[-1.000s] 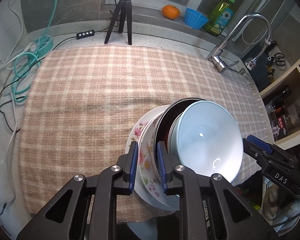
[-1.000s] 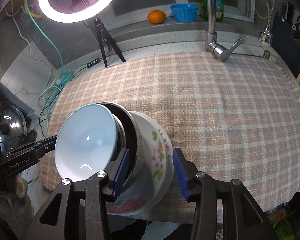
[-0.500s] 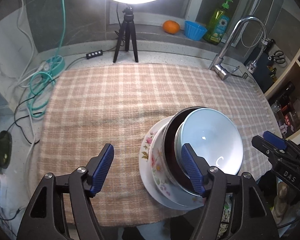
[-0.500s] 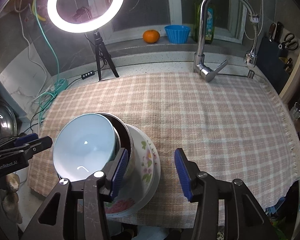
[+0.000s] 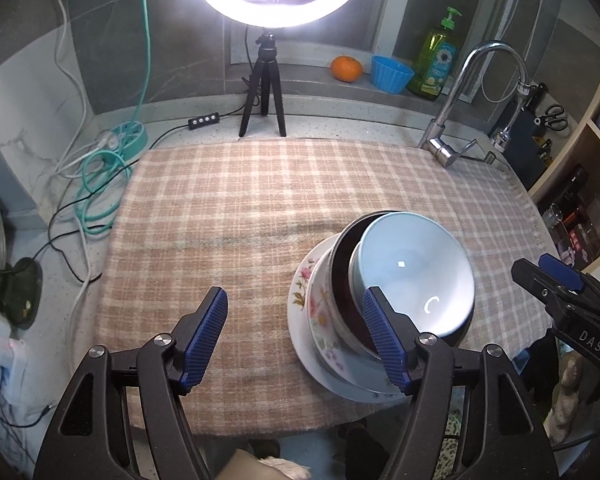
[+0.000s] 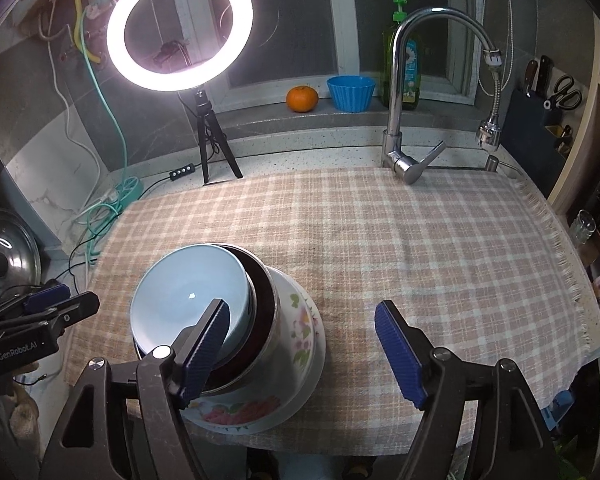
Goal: Organize plates and bowls
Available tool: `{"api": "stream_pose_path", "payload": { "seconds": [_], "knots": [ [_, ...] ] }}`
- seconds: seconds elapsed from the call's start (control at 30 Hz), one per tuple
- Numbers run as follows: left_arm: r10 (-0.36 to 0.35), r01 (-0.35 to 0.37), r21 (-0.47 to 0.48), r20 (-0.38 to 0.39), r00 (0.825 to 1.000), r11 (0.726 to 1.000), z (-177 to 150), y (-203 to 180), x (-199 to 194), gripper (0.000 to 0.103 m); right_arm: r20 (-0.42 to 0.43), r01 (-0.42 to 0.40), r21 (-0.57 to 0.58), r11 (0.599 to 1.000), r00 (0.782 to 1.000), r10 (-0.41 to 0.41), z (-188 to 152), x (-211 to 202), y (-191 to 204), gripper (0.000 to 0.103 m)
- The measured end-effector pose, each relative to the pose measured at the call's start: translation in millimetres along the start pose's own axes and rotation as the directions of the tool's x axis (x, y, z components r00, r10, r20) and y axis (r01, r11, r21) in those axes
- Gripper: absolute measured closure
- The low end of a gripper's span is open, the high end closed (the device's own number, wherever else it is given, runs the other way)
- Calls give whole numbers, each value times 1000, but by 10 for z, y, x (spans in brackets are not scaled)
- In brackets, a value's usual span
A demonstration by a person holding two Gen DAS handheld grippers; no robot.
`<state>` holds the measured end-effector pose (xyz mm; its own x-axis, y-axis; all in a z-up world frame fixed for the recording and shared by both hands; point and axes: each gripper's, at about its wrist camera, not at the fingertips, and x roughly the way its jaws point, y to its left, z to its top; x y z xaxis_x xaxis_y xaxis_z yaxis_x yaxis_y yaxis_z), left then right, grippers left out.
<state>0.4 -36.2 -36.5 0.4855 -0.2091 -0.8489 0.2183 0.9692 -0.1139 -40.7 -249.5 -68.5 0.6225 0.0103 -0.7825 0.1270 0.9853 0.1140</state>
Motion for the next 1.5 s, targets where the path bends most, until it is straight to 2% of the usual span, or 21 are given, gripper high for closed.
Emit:
{"api": "stream_pose_path", "payload": {
  "seconds": [0.07, 1.5],
  "knots": [
    [-7, 7, -2, 6, 1000, 1000, 1, -25, -22, 29, -2, -1, 3, 1000, 1000, 1, -17, -4, -5, 31],
    [-16, 16, 9, 46, 999, 1000, 23, -103, -151, 29, -15, 7, 18, 1000, 1000, -7, -85, -19, -94, 31]
  ]
}}
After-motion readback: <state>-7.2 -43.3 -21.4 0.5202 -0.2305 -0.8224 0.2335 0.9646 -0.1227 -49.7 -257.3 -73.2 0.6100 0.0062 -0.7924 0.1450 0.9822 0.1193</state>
